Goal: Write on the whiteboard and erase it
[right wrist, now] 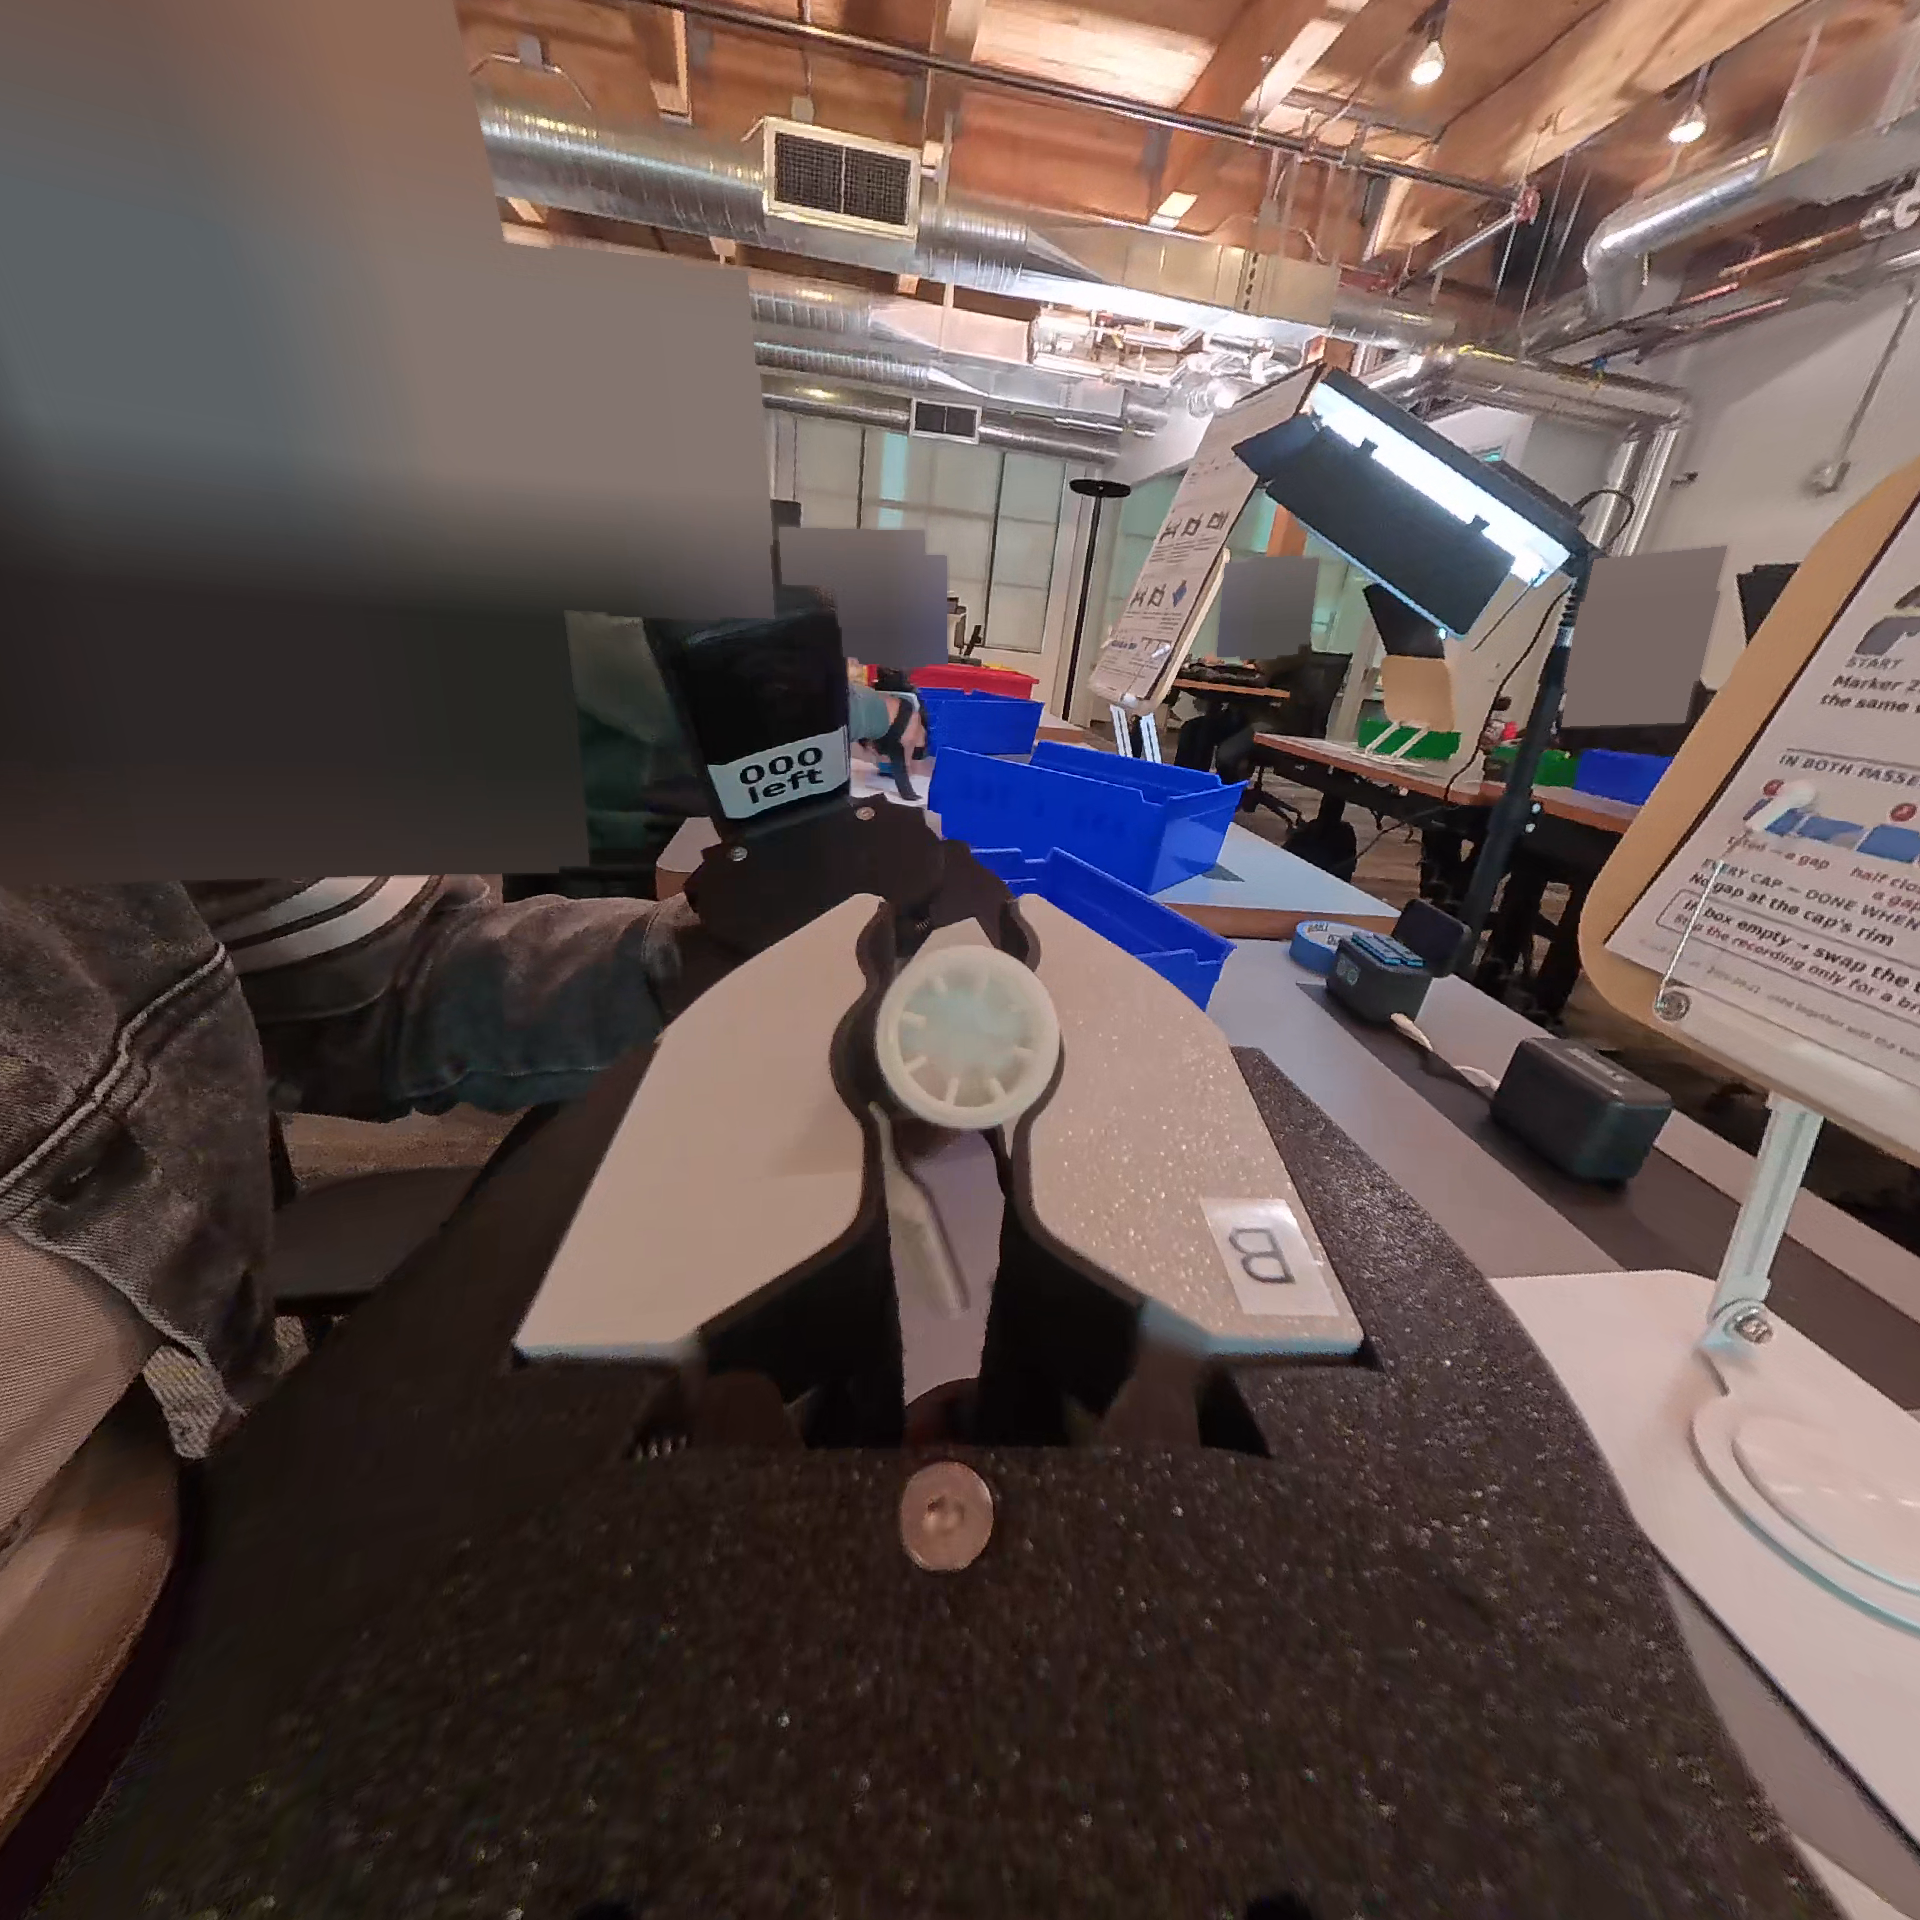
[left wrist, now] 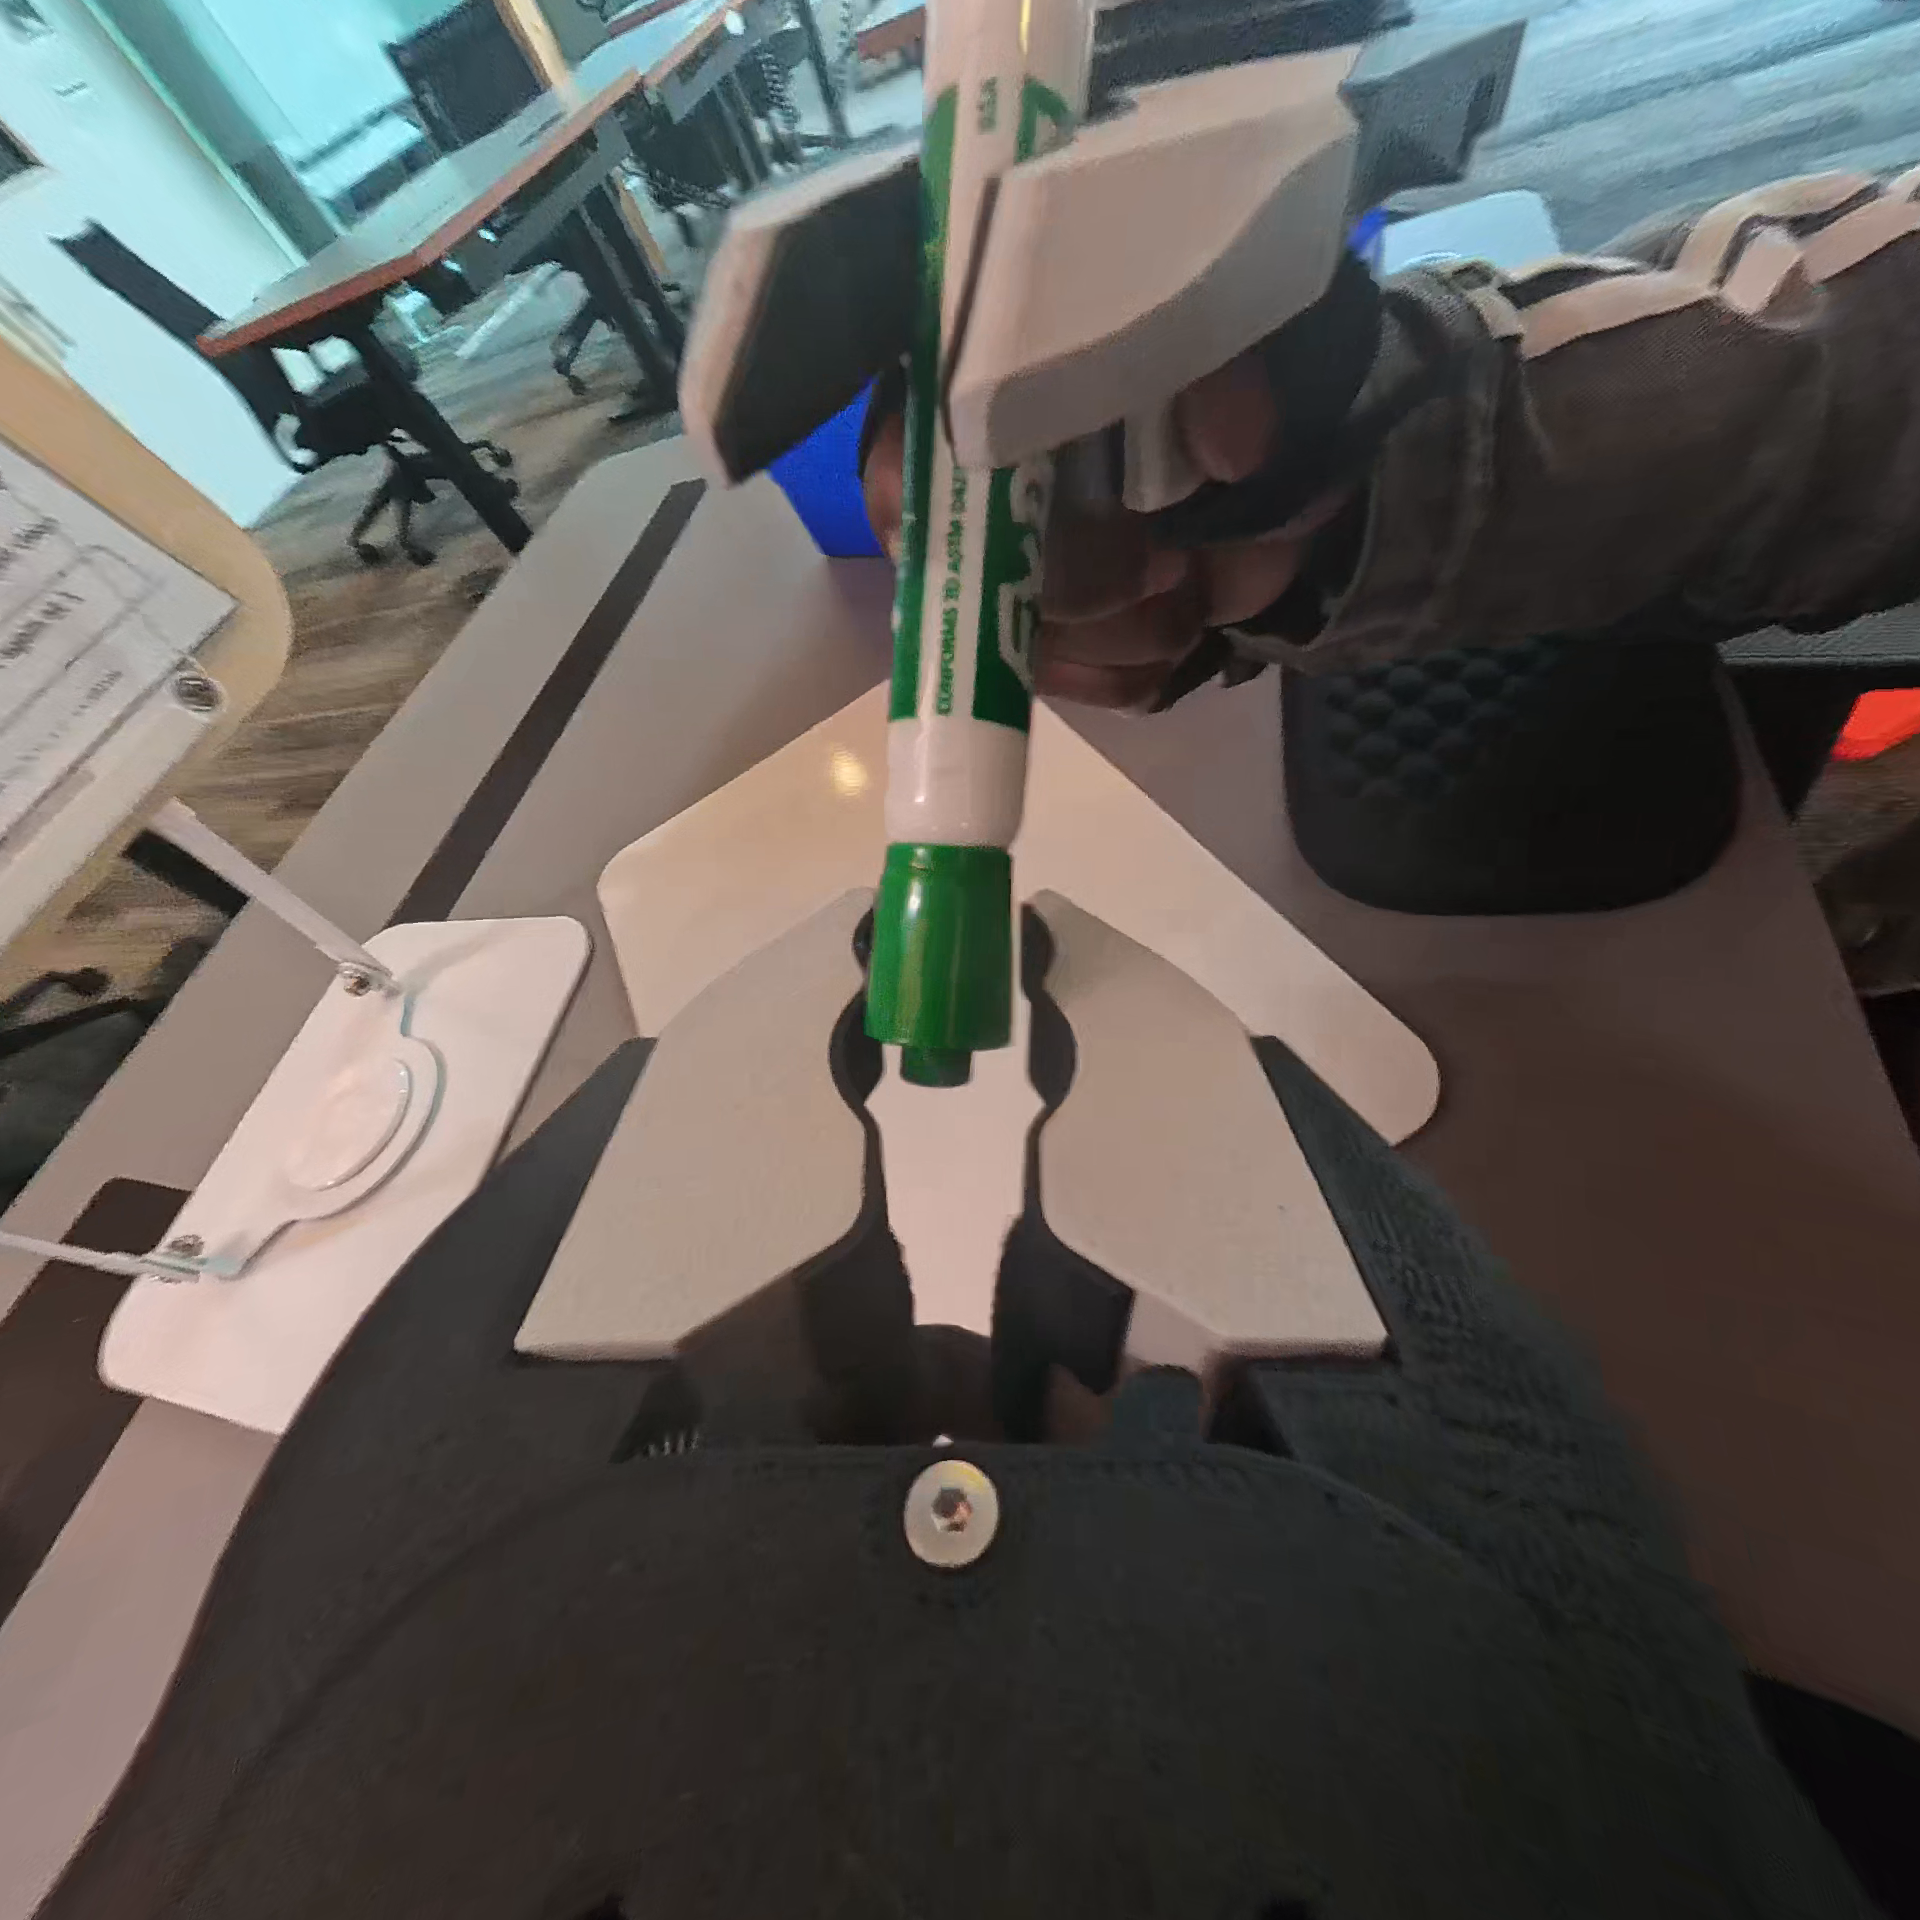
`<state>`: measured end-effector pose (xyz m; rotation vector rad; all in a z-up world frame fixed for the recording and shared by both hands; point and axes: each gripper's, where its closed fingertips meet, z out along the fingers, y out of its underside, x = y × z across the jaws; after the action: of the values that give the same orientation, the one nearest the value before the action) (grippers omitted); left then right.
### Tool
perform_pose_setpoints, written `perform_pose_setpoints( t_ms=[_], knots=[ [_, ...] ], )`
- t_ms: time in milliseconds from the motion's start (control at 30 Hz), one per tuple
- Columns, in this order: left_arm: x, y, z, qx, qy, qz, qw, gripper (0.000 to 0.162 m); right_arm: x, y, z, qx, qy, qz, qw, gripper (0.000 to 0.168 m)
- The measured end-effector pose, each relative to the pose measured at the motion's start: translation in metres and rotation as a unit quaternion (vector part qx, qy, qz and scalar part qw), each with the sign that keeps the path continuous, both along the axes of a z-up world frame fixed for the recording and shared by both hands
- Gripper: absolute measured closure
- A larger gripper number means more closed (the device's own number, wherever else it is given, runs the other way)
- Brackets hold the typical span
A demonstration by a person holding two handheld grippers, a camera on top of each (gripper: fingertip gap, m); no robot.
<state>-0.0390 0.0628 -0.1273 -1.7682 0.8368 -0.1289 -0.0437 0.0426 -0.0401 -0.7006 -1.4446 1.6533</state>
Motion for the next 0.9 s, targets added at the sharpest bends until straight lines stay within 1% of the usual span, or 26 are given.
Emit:
perform_pose_setpoints(
  t_ms=[33, 167, 233, 267, 300, 367, 433, 467, 500, 533, 633, 733, 800, 900],
  knots=[
    [-0.003, 0.002, 0.001, 0.01, 0.003, 0.012, 1.0, 0.146, 0.0, 0.001, -0.002, -0.008, -0.003, -0.002, 1.0, 0.148],
    [-0.003, -0.002, -0.002, 0.0, 0.001, 0.011, 1.0, 0.145, 0.0, 0.002, -0.007, -0.039, -0.009, -0.004, 0.999, 0.148],
    [-0.004, -0.002, -0.004, 0.008, 0.01, 0.021, 1.0, 0.135, 0.0, 0.001, -0.012, -0.041, -0.018, -0.01, 0.999, 0.148],
    [-0.005, -0.002, -0.004, 0.01, 0.014, 0.022, 1.0, 0.135, -0.001, 0.001, -0.013, -0.046, -0.02, -0.013, 0.999, 0.148],
    [-0.004, -0.004, -0.004, 0.011, 0.017, 0.018, 1.0, 0.141, -0.001, 0.002, -0.014, -0.052, -0.019, -0.013, 0.998, 0.149],
    [-0.004, -0.005, -0.006, 0.01, 0.026, 0.018, 0.999, 0.141, -0.002, 0.002, -0.016, -0.055, -0.024, -0.016, 0.998, 0.149],
    [-0.006, -0.004, -0.009, 0.007, 0.037, 0.028, 0.999, 0.14, -0.003, 0.001, -0.02, -0.045, -0.033, -0.028, 0.998, 0.148],
    [-0.005, -0.004, -0.009, 0.01, 0.039, 0.028, 0.999, 0.135, -0.005, 0.001, -0.024, -0.037, -0.041, -0.034, 0.998, 0.148],
    [-0.004, -0.004, -0.009, 0.013, 0.042, 0.028, 0.999, 0.134, -0.006, -0.001, -0.026, -0.034, -0.046, -0.037, 0.998, 0.148],
    [-0.003, -0.004, -0.011, 0.012, 0.051, 0.024, 0.998, 0.142, -0.006, -0.001, -0.027, -0.036, -0.045, -0.038, 0.998, 0.148],
    [-0.002, -0.006, -0.016, 0.014, 0.066, 0.022, 0.998, 0.143, -0.006, -0.002, -0.031, -0.031, -0.054, -0.049, 0.997, 0.148],
    [0.001, -0.008, -0.016, 0.015, 0.039, 0.017, 0.999, 0.143, -0.003, -0.005, -0.03, 0.006, -0.044, -0.076, 0.996, 0.149],
    [0.006, -0.01, -0.015, 0.029, 0.041, 0.008, 0.999, 0.143, 0.002, -0.01, -0.028, 0.033, -0.042, -0.088, 0.995, 0.149],
    [0.018, -0.019, -0.002, 0.04, 0.009, -0.021, 0.999, 0.143, 0.015, -0.017, -0.017, 0.029, -0.036, -0.078, 0.996, 0.149]
  ],
)
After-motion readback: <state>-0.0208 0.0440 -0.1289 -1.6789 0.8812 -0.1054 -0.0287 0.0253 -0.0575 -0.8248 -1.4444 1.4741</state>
